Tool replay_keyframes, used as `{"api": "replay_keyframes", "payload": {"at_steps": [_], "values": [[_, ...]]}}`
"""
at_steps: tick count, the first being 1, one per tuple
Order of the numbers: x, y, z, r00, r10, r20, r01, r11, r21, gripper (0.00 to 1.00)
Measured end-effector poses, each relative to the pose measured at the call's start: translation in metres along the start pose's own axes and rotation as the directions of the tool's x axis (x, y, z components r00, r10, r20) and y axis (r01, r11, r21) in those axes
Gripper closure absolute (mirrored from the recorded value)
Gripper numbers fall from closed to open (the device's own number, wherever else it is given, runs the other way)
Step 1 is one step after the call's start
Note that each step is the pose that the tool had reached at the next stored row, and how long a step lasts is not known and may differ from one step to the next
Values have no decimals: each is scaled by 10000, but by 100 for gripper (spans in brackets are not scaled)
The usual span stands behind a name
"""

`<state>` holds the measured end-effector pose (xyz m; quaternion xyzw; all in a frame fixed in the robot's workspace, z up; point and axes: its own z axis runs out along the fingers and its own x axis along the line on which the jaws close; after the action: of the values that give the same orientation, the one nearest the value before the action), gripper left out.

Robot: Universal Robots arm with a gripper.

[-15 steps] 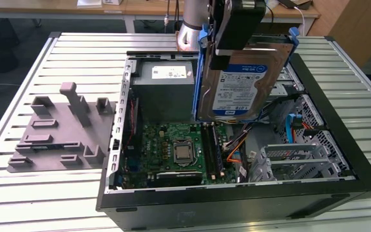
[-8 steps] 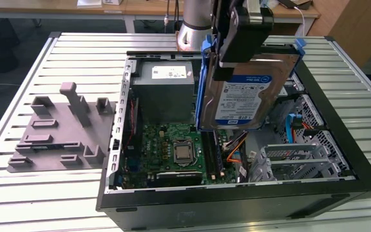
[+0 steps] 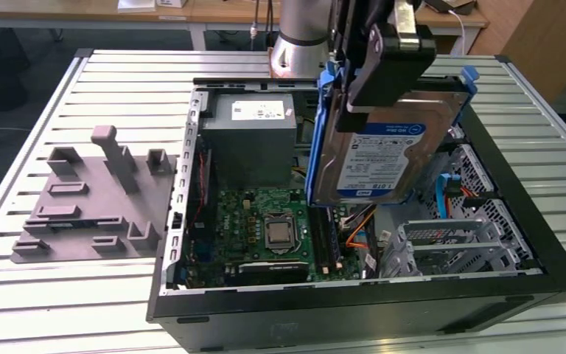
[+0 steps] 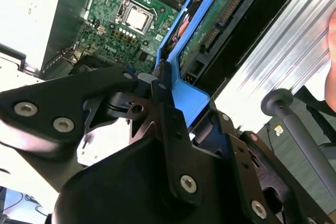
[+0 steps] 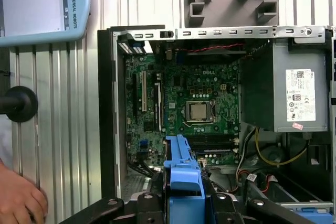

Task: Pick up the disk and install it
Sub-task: 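Insert the disk into the insertion slot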

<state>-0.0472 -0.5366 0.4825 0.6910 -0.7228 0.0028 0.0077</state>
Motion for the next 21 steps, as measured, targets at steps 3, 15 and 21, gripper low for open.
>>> {"api": "replay_keyframes", "payload": {"at_steps": [3,15,21], "values": [[11,-15,7,10000,0,3,0,10000,1,64],[132,-98,46,10000,1,3,-1,10000,1,64],[140,-174,77,10000,0,2,0,10000,1,64]]}}
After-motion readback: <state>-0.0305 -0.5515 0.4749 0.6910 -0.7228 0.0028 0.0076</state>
